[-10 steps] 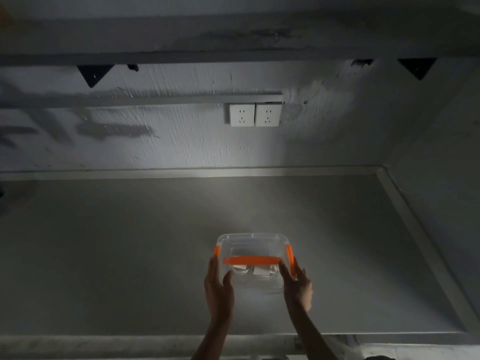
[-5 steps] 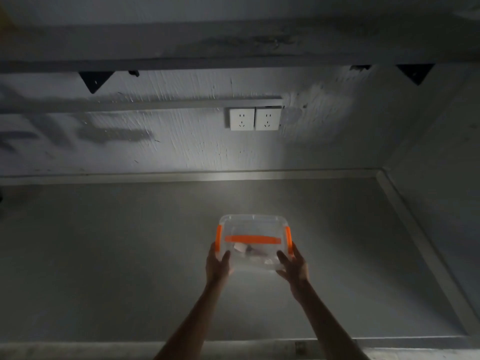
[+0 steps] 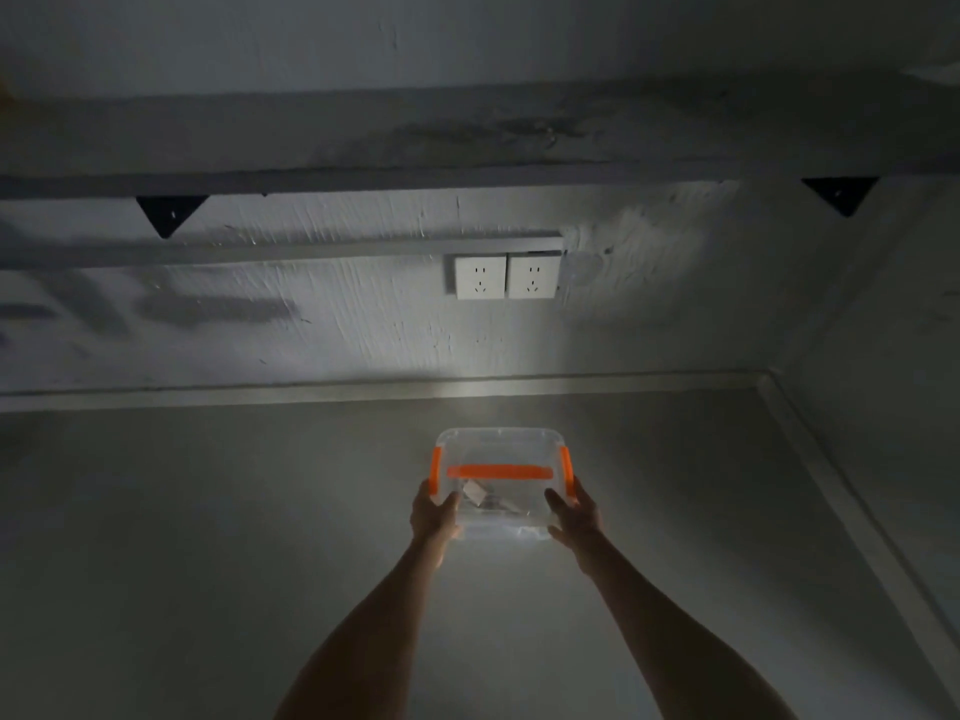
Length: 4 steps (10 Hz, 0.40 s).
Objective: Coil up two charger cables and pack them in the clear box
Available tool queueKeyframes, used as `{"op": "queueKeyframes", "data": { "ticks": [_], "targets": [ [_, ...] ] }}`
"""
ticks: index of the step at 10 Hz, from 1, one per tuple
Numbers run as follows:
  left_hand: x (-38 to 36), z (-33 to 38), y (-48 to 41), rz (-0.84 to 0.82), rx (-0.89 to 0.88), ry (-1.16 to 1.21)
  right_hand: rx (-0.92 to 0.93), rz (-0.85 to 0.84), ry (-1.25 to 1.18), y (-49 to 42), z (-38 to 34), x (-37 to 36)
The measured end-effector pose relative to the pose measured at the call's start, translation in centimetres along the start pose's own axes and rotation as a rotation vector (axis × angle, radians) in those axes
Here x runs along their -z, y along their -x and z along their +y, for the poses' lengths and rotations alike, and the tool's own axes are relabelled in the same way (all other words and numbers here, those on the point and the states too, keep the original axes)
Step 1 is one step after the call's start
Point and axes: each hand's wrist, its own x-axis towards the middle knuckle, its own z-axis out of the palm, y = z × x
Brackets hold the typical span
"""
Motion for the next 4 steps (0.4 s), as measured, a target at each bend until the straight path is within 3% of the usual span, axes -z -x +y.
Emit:
{"op": "queueKeyframes", "data": {
  "ticks": [2,3,4],
  "targets": [
    [-0.6,4.0,3.7,-0.101,-0.273,-0.752,0.267,0.044,0.960,0.4,-1.5,-0.4],
    [-0.3,5.4,3.9,-0.181,-0.352,-0.936,0.364,-0.043,1.127,1.3,-4.6,-0.9],
    [1.1,9.8,2.9,-0.169,-0.467,-0.879,0.475,-0.081,1.112,2.3,-9.0,-0.5]
  ]
}}
